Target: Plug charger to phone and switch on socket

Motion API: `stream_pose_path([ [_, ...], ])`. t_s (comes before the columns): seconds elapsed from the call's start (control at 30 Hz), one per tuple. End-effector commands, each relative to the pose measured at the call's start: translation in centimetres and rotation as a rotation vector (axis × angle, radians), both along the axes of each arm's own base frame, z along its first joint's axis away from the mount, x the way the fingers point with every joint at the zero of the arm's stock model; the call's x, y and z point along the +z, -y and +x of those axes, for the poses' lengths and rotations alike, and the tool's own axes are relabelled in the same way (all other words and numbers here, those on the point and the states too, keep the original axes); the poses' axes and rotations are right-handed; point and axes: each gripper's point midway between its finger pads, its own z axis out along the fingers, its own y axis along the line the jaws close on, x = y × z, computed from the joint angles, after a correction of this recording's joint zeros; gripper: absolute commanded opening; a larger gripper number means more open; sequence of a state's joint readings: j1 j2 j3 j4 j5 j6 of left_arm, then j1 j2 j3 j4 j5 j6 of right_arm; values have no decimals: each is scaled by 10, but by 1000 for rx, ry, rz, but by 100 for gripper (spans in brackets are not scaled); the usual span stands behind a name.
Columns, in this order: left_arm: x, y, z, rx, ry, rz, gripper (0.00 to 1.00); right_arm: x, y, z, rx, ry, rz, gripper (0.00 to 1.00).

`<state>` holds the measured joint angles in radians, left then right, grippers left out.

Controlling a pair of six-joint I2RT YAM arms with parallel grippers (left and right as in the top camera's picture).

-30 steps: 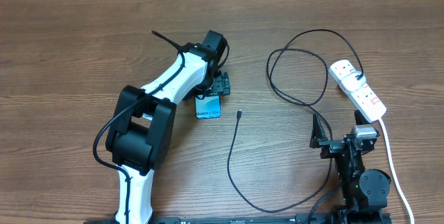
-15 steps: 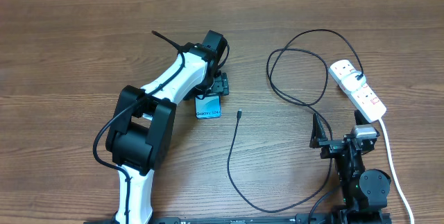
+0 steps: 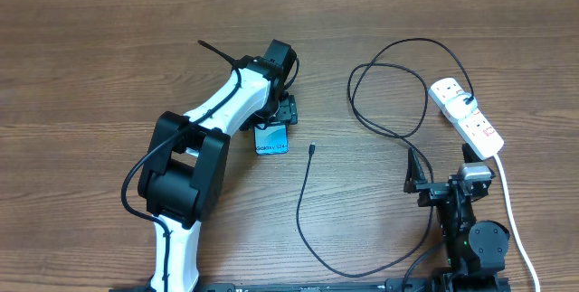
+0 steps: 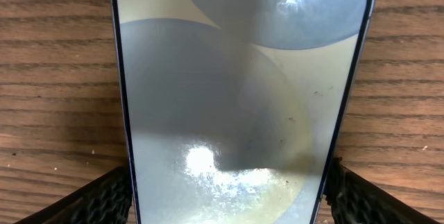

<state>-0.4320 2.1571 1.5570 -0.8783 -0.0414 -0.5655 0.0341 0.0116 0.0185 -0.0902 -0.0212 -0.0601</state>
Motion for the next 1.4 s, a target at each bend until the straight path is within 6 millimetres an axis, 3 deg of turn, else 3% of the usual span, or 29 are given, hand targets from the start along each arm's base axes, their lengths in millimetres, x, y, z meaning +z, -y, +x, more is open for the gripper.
stream_pose_path([
  [0.0, -22, -9, -17, -23, -65, 47, 84, -1, 0, 0, -1, 5, -4, 100],
  [1.37, -19, -8, -17, -23, -69, 48, 76, -2, 0, 0, -1, 5, -4, 100],
])
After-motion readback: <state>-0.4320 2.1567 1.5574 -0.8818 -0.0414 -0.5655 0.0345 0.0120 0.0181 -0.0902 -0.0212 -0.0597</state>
